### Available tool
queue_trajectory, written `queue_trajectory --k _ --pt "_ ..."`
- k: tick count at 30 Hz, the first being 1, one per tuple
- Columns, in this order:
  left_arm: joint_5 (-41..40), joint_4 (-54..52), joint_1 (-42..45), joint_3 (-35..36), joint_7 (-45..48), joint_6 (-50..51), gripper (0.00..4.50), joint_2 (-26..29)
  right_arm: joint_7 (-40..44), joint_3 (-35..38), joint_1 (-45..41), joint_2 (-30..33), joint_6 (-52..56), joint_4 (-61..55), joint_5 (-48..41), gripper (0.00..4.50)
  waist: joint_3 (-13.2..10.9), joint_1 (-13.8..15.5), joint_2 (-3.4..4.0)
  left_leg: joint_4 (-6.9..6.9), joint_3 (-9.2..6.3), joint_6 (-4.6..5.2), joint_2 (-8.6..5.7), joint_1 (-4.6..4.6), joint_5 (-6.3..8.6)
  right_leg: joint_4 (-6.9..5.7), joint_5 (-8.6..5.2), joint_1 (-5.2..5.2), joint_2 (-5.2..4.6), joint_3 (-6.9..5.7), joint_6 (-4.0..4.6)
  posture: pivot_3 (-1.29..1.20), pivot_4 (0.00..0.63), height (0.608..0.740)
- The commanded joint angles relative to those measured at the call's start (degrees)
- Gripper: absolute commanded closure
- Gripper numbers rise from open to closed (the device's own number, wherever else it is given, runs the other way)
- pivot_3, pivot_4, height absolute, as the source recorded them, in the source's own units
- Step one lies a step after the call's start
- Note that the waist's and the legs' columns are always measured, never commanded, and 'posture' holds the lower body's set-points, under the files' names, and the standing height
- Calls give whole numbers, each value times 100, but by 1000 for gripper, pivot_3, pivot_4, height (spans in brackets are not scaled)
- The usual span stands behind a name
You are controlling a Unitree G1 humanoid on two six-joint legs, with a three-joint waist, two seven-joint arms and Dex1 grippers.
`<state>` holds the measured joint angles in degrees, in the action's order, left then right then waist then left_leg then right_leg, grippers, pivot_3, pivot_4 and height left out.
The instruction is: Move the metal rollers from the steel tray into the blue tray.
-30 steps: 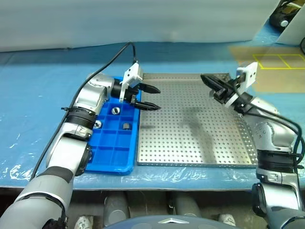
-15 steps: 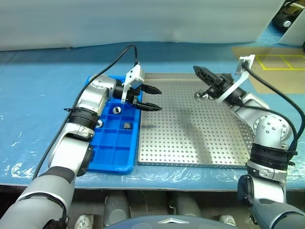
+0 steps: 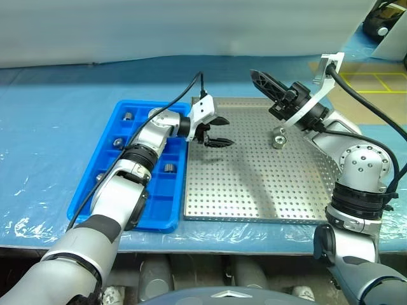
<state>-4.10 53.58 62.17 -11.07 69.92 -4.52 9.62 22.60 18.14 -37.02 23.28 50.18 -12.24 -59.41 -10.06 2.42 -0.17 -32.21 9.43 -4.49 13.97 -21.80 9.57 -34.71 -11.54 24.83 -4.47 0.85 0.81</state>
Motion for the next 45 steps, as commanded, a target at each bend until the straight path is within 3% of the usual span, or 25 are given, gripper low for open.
queue_trajectory --k 1,4,7,10,16,24,27,45 --pt "-139 -264 172 174 215 -44 791 142 541 -299 405 683 -589 -135 926 4471 0 25 -1 0 0 0 -1 -1 0 1 0 -1 0 2 0 -258 150 740" --pt "-466 -628 204 359 584 376 791 294 1063 -983 969 1556 -1755 564 2563 4471 -2 68 -3 -3 -1 0 -7 -8 0 4 2 -1 -2 8 -4 -259 150 740" --pt "-874 -1103 252 613 849 1011 791 493 1645 -1138 1475 1936 -2330 885 3026 4291 -3 67 -5 -5 -1 1 -16 -11 1 6 -1 0 -7 15 -8 -258 150 740" --pt "-1022 -1511 182 670 966 1384 791 657 1960 -1170 1811 1957 -2567 887 3190 3630 -3 -2 -6 -4 1 4 -16 -10 3 3 -7 5 -5 20 -19 -250 150 740" --pt "-959 -1712 50 672 851 1445 791 756 1751 -1184 1722 1750 -2833 1589 3715 1569 -3 -29 -6 -16 8 14 -15 -3 7 -1 -7 6 -2 30 -19 -240 150 740" --pt "-954 -1887 -83 604 803 1523 791 789 1853 -1189 1392 1671 -3340 2503 4151 1569 -3 -14 -6 -31 8 26 -16 -10 14 -4 -7 5 -3 33 -18 -229 150 740" --pt "-914 -1898 -120 562 775 1501 791 781 1809 -1362 1227 1637 -3516 3023 4488 660 -3 -16 -6 -33 8 29 -16 -11 15 -4 -7 5 -3 33 -18 -226 150 740" --pt "-931 -2250 -345 454 731 1665 791 875 1844 -1449 931 980 -4045 3843 4869 660 -3 -9 -5 -49 8 45 -12 -13 11 -12 -6 5 -3 32 -18 -216 150 740"
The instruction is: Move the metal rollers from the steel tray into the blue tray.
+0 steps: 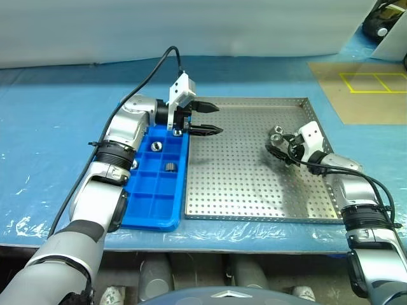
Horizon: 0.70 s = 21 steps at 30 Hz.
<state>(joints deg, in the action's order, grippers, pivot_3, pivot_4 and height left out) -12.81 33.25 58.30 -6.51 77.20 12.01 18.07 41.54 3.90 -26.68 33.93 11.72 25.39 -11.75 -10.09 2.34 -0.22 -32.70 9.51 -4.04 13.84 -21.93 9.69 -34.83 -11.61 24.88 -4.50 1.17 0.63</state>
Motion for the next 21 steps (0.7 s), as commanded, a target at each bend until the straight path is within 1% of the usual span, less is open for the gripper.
queue_trajectory --k 1,7,10,13,17,20,21 --pt "-60 -222 39 -10 2 12 791 29 -88 -19 -131 -120 -244 152 137 660 0 -1 0 0 0 -1 0 0 1 0 0 0 0 0 0 -216 150 740" --pt "-64 -239 38 -29 -22 38 791 31 -277 16 -299 -262 -531 688 336 660 0 -6 0 1 0 -3 0 0 2 0 0 0 0 0 0 -213 150 740" --pt "-56 -240 26 -26 -55 61 791 41 -436 61 -354 -307 -652 867 388 1263 0 -5 0 0 0 -4 0 0 2 0 0 0 0 0 0 -210 150 740" --pt "-48 -229 14 -21 -70 65 791 59 -489 49 -360 -303 -708 916 433 2243 0 -5 0 0 0 -9 0 0 6 0 0 0 0 0 0 -209 150 740" --pt "-47 -234 -12 -26 -84 74 791 69 -524 56 -364 -314 -781 986 439 2243 0 -4 0 0 0 -9 0 0 6 0 0 -1 0 0 0 -212 150 740" --pt "-31 -203 -7 -31 -108 66 791 61 -535 60 -361 -322 -791 997 425 2800 0 -5 0 0 0 -11 0 1 7 0 0 -1 0 0 0 -213 150 740" --pt "-27 -191 -2 -32 -111 64 791 61 -546 53 -357 -319 -775 993 434 2884 0 -5 0 0 0 -11 0 1 7 0 0 -1 0 0 0 -214 150 740"
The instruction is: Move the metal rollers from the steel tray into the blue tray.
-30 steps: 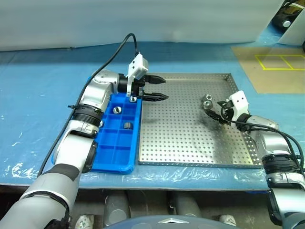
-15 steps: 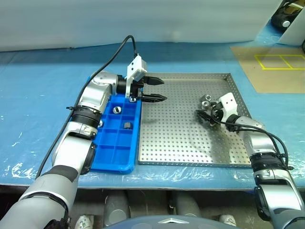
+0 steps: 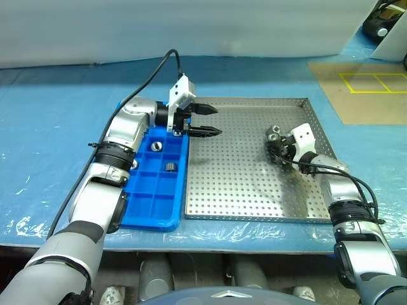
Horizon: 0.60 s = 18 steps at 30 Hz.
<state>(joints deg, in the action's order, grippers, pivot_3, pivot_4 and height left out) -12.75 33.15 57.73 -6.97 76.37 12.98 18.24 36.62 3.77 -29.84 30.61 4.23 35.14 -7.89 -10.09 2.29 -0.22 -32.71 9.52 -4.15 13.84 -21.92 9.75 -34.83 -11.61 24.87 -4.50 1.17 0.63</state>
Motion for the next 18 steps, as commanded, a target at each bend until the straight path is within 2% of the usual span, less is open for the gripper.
queue_trajectory --k 1,14,18 --pt "-32 -173 57 13 -26 -30 791 46 -47 53 -35 16 -18 11 57 2884 0 -1 0 0 0 0 0 0 0 0 0 0 0 0 0 -215 150 740" --pt "-5 -152 47 18 -97 -39 791 30 -107 84 7 -100 -35 -118 3 2884 0 -13 0 2 0 0 1 2 0 0 0 0 1 0 0 -215 150 740" --pt "-24 -117 64 25 -68 -23 791 23 87 64 19 -56 -38 -532 -93 2884 0 -11 0 2 1 -1 1 1 0 1 0 0 0 0 0 -220 150 740"
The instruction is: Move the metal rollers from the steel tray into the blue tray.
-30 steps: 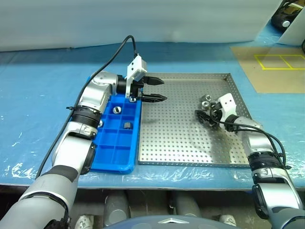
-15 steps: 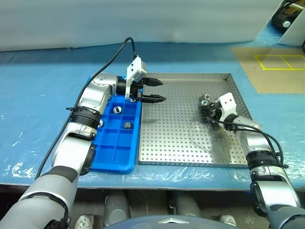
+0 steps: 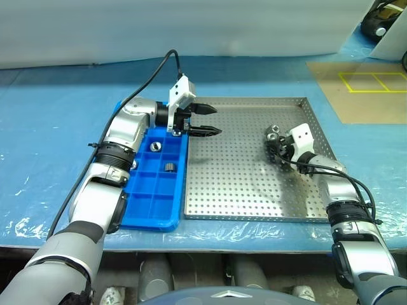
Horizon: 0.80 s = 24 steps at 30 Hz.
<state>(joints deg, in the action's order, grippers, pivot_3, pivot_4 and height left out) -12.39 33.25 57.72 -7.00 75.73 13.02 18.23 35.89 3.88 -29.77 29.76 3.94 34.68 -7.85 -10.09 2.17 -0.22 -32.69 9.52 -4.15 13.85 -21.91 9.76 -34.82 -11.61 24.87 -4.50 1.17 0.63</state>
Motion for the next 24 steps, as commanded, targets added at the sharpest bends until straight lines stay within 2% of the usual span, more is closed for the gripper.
queue_trajectory --k 1,7,11,15,20,24 --pt "-56 -91 80 31 -5 -39 791 19 246 55 20 36 22 -618 -148 2884 0 2 0 0 0 0 0 -1 0 0 0 1 0 0 0 -225 150 740" --pt "7 428 267 39 58 -267 791 -40 1030 206 103 210 997 -2315 -998 2884 -1 4 1 7 4 2 1 -9 -1 2 0 16 3 3 0 -246 150 740" --pt "156 1396 534 133 -2 -944 791 -100 1701 275 353 683 2348 -3879 -2048 2884 -1 36 1 16 4 12 2 -8 -7 6 0 15 6 4 0 -268 150 740" --pt "24 2097 887 338 258 -1032 791 -127 2075 284 674 1229 3298 -4971 -2791 2884 -2 45 -1 23 3 19 1 -3 -8 13 0 7 9 11 0 -285 150 740" --pt "-247 2328 1113 598 743 -640 791 -235 2191 249 782 1573 3692 -5551 -3042 2884 -2 47 -2 27 4 -1 2 -4 0 13 0 12 8 11 -1 -293 150 740" --pt "-48 1828 763 544 492 -1805 791 -471 2024 316 623 1472 3906 -5576 -3239 2884 -3 36 -3 25 11 -6 2 3 -3 11 0 12 7 17 -1 -297 150 740"
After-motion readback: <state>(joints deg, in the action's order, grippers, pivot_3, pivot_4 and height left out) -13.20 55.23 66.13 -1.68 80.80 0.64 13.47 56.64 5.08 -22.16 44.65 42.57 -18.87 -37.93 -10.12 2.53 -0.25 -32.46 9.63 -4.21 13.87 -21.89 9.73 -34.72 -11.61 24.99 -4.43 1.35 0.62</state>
